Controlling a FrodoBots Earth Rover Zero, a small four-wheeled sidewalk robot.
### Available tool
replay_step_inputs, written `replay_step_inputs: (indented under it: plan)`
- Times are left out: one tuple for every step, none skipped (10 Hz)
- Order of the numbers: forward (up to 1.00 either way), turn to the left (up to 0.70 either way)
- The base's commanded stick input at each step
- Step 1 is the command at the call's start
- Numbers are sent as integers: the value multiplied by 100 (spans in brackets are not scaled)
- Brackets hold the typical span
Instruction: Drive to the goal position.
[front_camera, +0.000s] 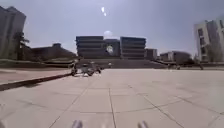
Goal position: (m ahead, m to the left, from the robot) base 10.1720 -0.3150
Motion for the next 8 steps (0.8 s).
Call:
replay_step_inputs:
  plan:
    - [85,0]
    - [85,0]
    - [85,0]
    - [85,0]
    - [85,0]
    - [85,0]
    - [85,0]
    - [85,0]
